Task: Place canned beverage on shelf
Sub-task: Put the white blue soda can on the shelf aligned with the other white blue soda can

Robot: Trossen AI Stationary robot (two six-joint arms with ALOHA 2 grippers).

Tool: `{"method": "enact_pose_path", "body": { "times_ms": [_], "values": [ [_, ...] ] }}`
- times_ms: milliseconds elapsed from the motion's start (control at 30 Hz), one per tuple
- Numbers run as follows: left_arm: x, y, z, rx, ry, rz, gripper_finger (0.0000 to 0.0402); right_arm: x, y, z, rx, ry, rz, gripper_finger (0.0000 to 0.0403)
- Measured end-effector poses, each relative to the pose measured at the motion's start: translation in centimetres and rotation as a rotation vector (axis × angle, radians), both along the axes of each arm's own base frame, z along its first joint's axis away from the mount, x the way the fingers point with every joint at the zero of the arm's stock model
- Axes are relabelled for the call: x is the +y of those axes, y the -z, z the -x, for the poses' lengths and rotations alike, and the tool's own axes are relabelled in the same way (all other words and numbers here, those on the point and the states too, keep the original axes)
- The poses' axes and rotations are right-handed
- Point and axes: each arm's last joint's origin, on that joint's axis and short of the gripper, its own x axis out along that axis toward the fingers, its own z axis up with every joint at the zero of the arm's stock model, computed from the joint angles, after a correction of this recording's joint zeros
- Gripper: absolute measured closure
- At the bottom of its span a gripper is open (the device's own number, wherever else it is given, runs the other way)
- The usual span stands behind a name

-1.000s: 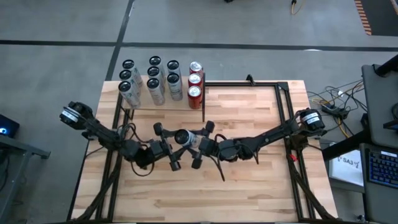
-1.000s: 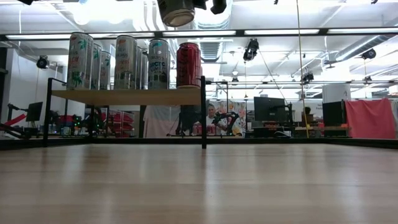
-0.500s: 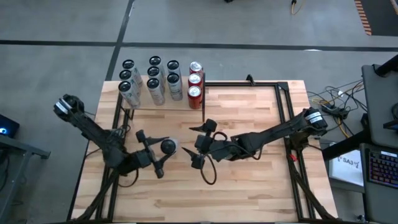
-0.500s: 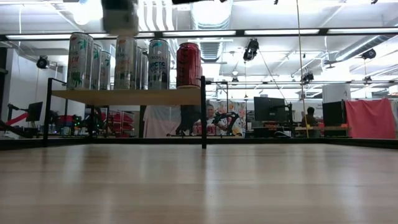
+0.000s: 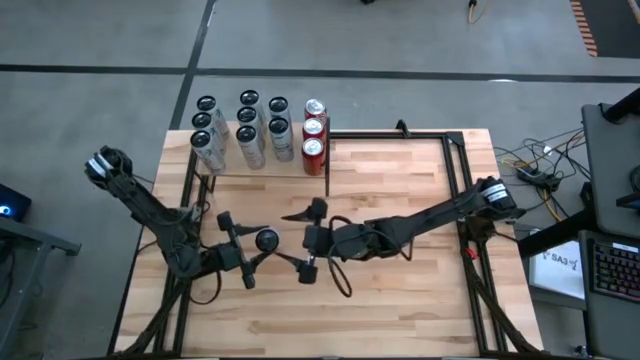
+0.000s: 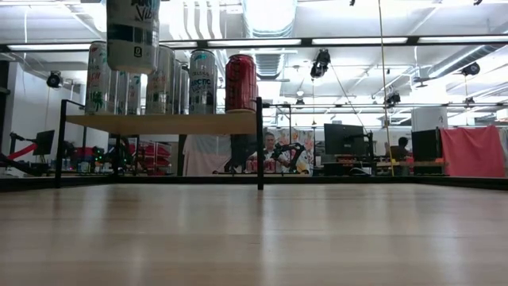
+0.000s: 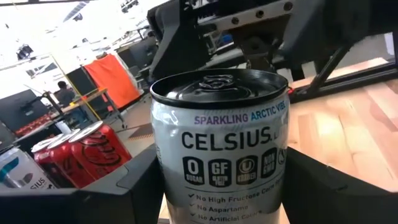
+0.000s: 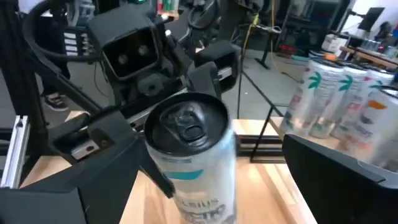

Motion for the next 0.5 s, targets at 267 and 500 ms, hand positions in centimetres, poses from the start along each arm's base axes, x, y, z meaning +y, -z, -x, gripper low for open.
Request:
{"method": "enact_pose_path", "body": {
  "times_ms": [267,500],
  "values": [
    [-0.1,-0.1,-0.1,-0.006,0.002,0.007,0.0169,0.5,0.8,-2.5,-0.006,-0.012,-0.004,0.0024],
    [-0.1,-0.2,-0.1,-0.009,0.006,0.01,0.0169,0.5,1.1,-4.7,0.01,0.018,0.003,0.0024]
  ]
}}
